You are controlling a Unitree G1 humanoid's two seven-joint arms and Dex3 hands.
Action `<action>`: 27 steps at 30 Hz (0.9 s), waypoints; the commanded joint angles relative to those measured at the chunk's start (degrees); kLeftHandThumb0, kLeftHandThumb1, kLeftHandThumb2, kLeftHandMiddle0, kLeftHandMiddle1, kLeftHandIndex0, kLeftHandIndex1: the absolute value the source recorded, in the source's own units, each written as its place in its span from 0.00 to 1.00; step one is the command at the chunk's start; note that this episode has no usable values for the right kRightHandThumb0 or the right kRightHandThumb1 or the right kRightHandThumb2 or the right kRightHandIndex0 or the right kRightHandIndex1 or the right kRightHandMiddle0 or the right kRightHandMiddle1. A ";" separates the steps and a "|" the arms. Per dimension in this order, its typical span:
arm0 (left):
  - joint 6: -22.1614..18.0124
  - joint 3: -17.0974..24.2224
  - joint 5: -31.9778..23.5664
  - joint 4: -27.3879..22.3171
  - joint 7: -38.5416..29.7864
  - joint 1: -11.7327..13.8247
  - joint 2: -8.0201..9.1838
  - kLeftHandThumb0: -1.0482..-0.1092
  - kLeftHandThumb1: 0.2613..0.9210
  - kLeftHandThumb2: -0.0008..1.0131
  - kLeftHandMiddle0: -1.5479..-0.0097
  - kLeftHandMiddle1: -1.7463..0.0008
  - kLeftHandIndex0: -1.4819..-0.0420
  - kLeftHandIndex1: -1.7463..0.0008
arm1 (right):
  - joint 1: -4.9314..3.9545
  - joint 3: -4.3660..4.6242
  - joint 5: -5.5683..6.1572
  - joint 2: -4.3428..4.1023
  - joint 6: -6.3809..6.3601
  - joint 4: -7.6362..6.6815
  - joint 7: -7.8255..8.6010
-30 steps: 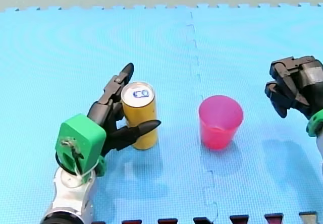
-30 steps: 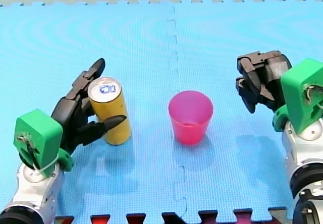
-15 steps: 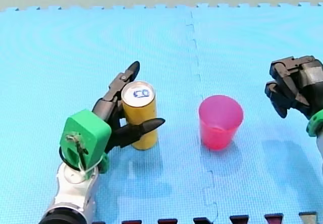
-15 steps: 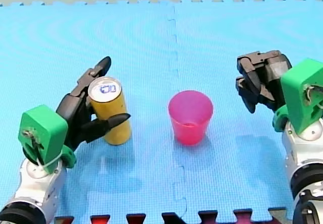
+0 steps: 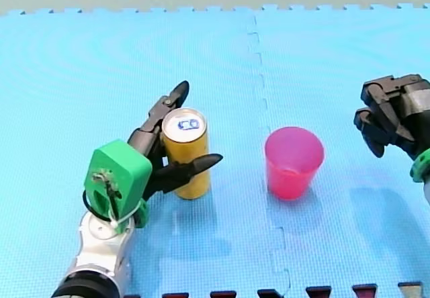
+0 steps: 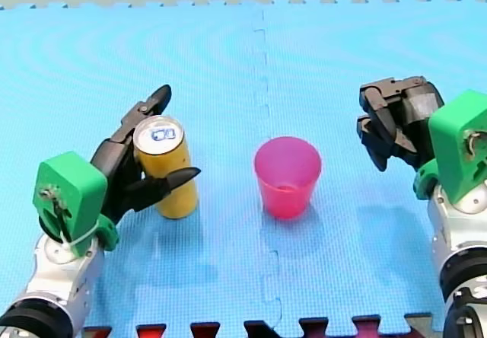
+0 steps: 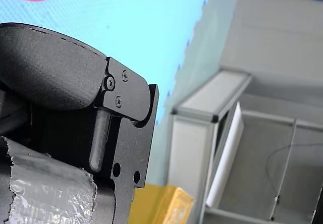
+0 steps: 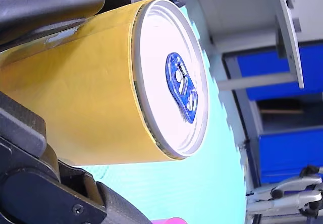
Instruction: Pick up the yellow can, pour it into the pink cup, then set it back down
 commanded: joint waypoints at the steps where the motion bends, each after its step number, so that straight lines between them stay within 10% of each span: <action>1: 0.49 -0.52 1.68 0.08 4.71 -0.46 0.03 0.34 0.62 0.00 0.72 0.96 0.79 0.98 | 0.03 -0.14 0.27 -0.27 -0.33 -0.21 0.10; 5: 1.46 -1.18 4.21 0.14 12.40 -0.48 -0.29 0.80 0.67 0.01 0.51 0.96 0.60 0.99 | 0.12 -0.10 0.33 -0.31 -0.46 -0.27 0.09; 8: 1.86 -2.37 6.44 0.17 16.28 -0.53 -0.05 0.95 0.71 0.01 0.49 0.98 0.60 1.00 | 0.11 -0.11 0.35 -0.39 -0.46 -0.29 0.05; 27: 0.58 -4.76 9.46 0.38 21.81 -0.02 0.58 0.95 0.76 0.00 0.46 0.99 0.63 1.00 | 0.11 -0.02 0.34 -0.19 -0.60 -0.29 -0.50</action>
